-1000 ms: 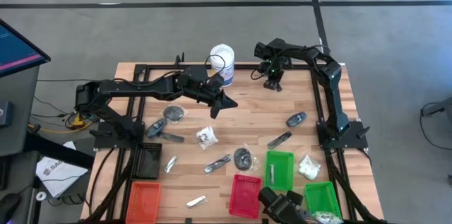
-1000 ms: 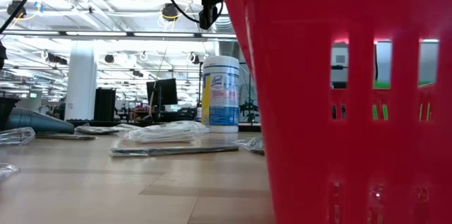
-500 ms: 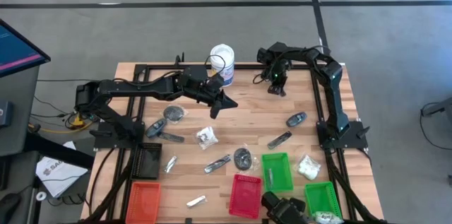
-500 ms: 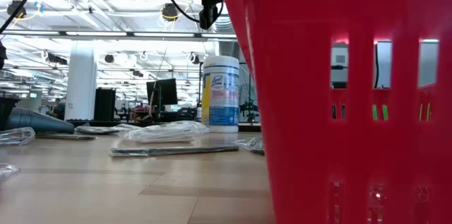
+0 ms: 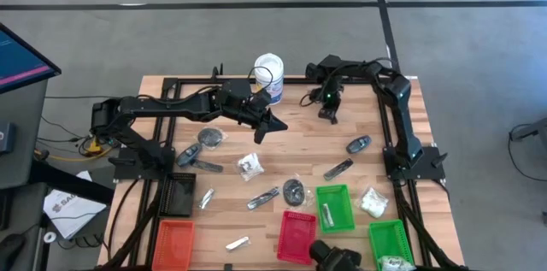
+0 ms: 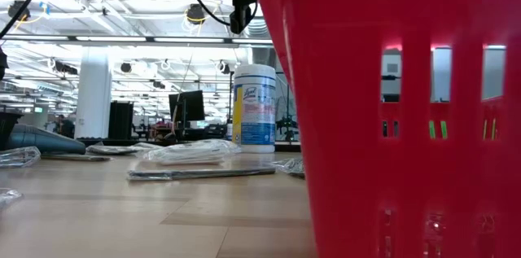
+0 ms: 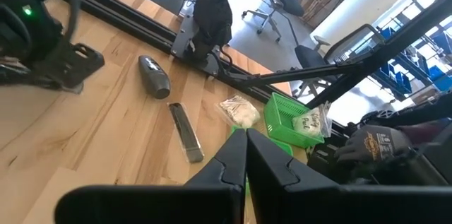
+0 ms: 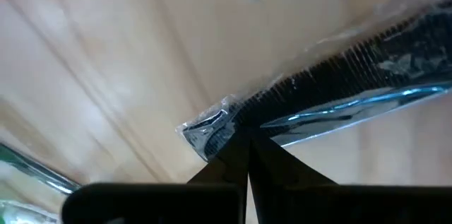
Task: Pick & Place Travel size toiletries
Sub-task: Move the black comb to the center of the table
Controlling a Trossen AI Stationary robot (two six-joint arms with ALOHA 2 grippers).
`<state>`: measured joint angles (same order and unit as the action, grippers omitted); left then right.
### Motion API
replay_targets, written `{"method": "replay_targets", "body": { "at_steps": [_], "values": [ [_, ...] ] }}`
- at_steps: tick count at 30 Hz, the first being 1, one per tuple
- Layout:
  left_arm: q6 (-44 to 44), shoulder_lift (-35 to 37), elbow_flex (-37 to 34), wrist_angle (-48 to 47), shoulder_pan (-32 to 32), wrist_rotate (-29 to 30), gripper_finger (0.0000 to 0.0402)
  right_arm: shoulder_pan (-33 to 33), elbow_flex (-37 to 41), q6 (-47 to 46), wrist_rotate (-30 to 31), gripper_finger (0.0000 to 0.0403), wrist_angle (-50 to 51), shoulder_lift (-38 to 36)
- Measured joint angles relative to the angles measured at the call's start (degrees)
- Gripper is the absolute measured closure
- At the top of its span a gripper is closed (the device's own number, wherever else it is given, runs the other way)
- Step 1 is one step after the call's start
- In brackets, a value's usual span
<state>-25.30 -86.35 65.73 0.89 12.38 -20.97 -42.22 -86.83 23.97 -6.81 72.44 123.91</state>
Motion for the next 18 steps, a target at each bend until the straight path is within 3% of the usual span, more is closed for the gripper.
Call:
{"method": "replay_targets", "body": {
  "at_steps": [18],
  "values": [
    [0.9, 1.6, 0.0, 0.1, -0.4, -0.1, 0.0401, 5.0, 0.5, -2.9, -2.3, 0.0403, 0.8, 0.1]
  ]
}}
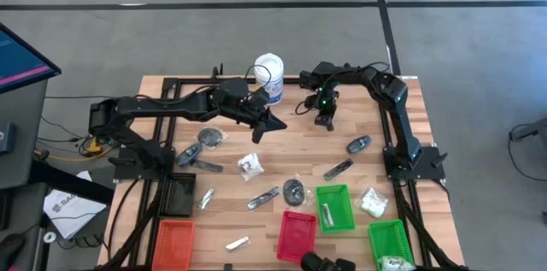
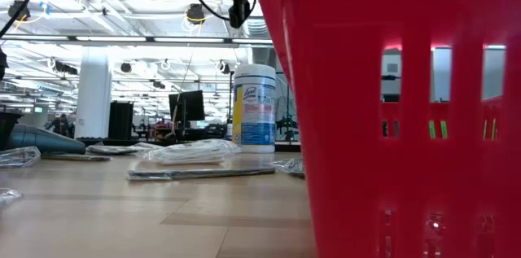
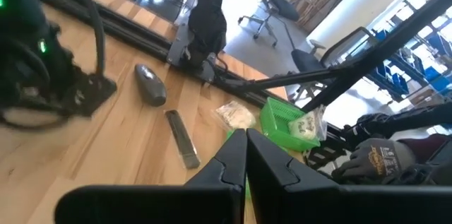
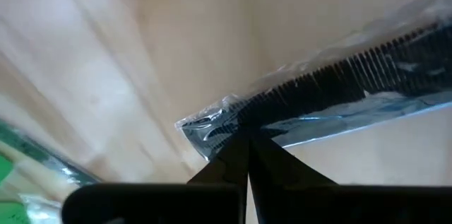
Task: Pick & Place Travel size toiletries
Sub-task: Move the black comb to the center of the table
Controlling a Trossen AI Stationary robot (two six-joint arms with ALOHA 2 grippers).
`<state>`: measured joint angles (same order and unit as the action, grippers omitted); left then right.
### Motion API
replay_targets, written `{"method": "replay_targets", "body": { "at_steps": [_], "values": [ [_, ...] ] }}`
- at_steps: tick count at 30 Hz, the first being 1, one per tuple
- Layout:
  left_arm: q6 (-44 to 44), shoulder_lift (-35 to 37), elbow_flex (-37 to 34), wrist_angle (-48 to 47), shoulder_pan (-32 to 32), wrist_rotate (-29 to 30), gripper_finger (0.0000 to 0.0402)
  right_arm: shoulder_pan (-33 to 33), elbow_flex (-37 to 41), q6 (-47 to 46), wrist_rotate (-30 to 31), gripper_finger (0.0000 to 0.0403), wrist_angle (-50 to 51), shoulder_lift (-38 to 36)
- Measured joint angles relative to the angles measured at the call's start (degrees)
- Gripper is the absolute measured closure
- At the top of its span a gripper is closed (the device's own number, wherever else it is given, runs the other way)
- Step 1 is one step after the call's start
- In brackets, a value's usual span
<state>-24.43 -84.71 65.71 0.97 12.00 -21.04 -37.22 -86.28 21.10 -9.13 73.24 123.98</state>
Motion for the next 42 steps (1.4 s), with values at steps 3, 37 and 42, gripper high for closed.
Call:
{"method": "replay_targets", "body": {
  "at_steps": [3, 37, 42],
  "values": [
    [0.6, 0.9, 0.0, -0.2, -0.2, 0.6, 0.0401, 1.9, 0.8, -0.8, -0.2, 0.0403, 0.4, 0.0],
    [-1.1, 2.3, 0.0, 0.0, -0.8, 5.0, 0.0401, 18.5, 18.0, -27.3, -4.2, 0.0403, -36.4, -17.7],
    [-1.3, 2.3, 0.0, 0.0, -0.8, 4.7, 0.0401, 16.4, 23.3, -31.2, -0.9, 0.0403, -39.3, -18.7]
  ]
}}
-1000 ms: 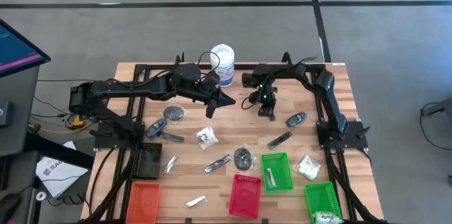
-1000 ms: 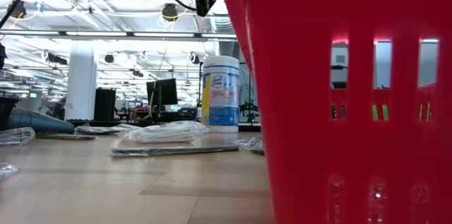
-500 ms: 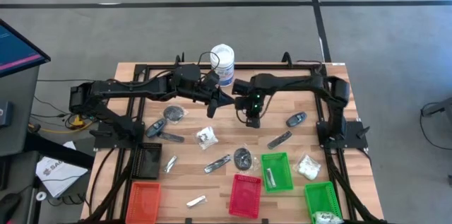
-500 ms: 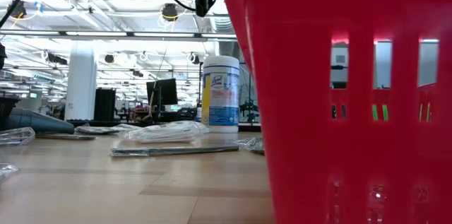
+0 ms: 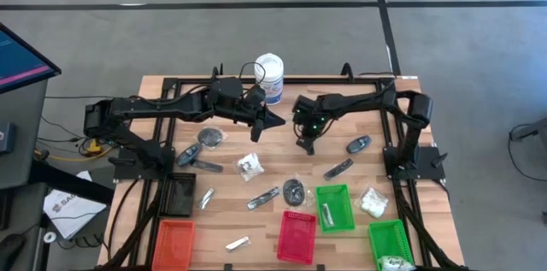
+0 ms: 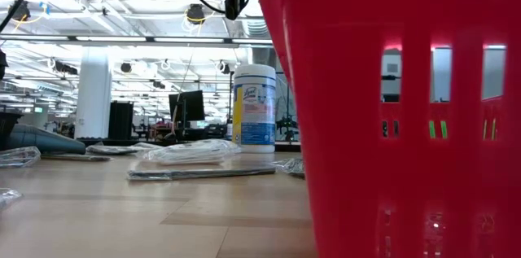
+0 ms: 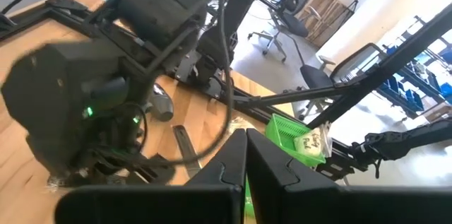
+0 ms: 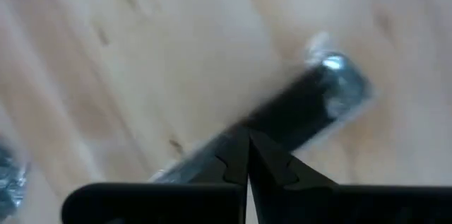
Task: Pick & Place Travel size toiletries
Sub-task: Move the black comb to the center of the table, then adjust the bins
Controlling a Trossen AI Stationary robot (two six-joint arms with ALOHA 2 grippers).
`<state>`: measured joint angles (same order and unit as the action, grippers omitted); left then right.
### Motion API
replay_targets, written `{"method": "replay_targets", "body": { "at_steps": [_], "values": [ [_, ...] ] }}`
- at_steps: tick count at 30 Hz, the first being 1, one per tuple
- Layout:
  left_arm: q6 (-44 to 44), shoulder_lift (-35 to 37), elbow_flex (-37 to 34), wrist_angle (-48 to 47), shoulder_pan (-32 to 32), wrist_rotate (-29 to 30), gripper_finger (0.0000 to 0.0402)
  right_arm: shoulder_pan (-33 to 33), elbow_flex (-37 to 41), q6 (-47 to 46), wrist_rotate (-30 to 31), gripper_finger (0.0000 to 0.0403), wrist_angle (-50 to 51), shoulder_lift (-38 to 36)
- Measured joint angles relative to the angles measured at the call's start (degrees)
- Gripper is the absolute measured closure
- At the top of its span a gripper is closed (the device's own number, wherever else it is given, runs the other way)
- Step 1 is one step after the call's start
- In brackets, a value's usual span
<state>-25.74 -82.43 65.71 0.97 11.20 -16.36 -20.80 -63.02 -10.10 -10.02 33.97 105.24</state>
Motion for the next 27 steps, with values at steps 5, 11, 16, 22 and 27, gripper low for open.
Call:
{"method": "replay_targets", "body": {
  "at_steps": [5, 11, 16, 22, 27],
  "values": [
    [0.0, 0.0, 0.0, 0.0, -0.1, 0.0, 0.0401, -0.8, 1.2, 0.0, -0.1, 0.0403, -0.8, 0.8],
    [0.1, 0.0, 0.0, 0.0, -0.1, 0.0, 0.0401, 3.4, 1.2, 0.0, -2.2, 0.0403, -2.2, 1.6],
    [1.0, 0.0, 0.0, 0.0, -0.1, 0.0, 0.0401, 7.7, -0.1, -6.0, -3.3, 0.0403, -8.0, 2.2],
    [1.0, 0.0, 0.0, 0.0, -0.1, 0.0, 0.0401, 12.8, -3.6, -8.0, -4.8, 0.0403, -6.8, 0.8],
    [-0.3, 0.0, 0.0, 0.0, -0.9, -0.4, 0.0401, 16.1, -3.8, -8.2, 0.3, 0.0403, 5.3, -7.4]
  ]
}}
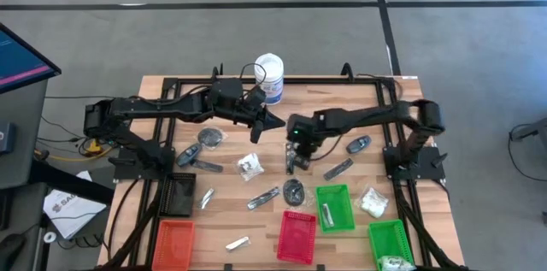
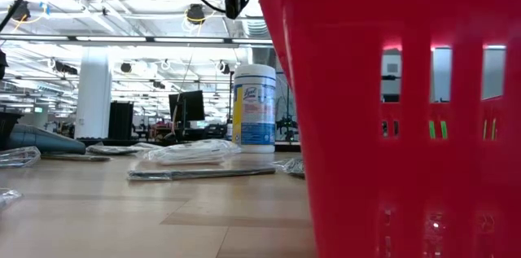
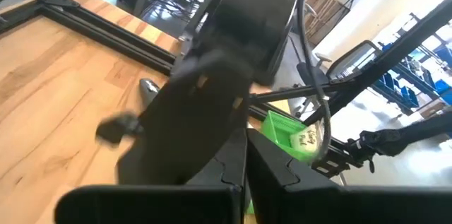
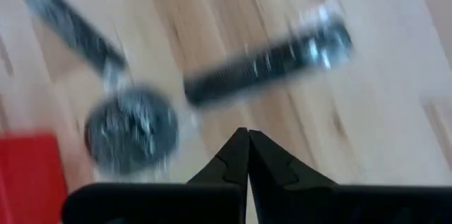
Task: Pick & Place Travel size toiletries
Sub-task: Adjust the bins
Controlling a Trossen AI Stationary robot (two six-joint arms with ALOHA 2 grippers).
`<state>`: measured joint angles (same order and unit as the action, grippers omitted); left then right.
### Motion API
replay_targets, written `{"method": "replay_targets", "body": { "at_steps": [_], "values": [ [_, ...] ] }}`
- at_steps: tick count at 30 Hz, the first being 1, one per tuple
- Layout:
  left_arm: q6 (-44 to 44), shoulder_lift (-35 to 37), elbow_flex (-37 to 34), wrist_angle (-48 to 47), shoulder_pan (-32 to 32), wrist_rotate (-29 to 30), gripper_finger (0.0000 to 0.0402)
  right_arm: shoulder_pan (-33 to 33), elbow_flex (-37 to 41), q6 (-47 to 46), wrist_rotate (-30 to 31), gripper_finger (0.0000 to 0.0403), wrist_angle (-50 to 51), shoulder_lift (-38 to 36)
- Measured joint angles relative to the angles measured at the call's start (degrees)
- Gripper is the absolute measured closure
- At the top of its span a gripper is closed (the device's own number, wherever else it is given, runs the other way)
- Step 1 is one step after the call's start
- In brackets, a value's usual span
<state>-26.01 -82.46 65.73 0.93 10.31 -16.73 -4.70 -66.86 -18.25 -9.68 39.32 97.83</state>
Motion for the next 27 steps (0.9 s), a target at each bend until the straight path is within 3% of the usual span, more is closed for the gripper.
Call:
{"method": "replay_targets", "body": {
  "at_steps": [6, 11, 16, 20, 27],
  "values": [
    [-3.4, 0.0, 0.0, 0.1, -2.6, 1.8, 0.0401, 7.8, 9.3, 2.4, -1.0, 0.0403, 1.3, -16.6],
    [-5.6, 0.0, 0.0, 0.3, -5.8, 9.6, 0.0401, 14.0, 20.3, -6.9, 2.5, 0.0403, -4.7, -29.3],
    [-8.9, 0.0, 0.0, 0.5, -8.6, 16.8, 0.0401, 18.2, 26.0, -10.7, 2.5, 0.0394, -3.9, -33.0],
    [-10.6, 0.0, 0.0, 0.8, -10.5, 19.5, 0.0401, 22.8, 26.9, -11.7, 3.2, 0.0345, -2.6, -31.8],
    [-12.5, 0.0, 0.0, 1.2, -11.2, 21.4, 0.0401, 25.7, 26.8, -12.7, 7.5, 0.0212, -5.5, -28.4]
  ]
}}
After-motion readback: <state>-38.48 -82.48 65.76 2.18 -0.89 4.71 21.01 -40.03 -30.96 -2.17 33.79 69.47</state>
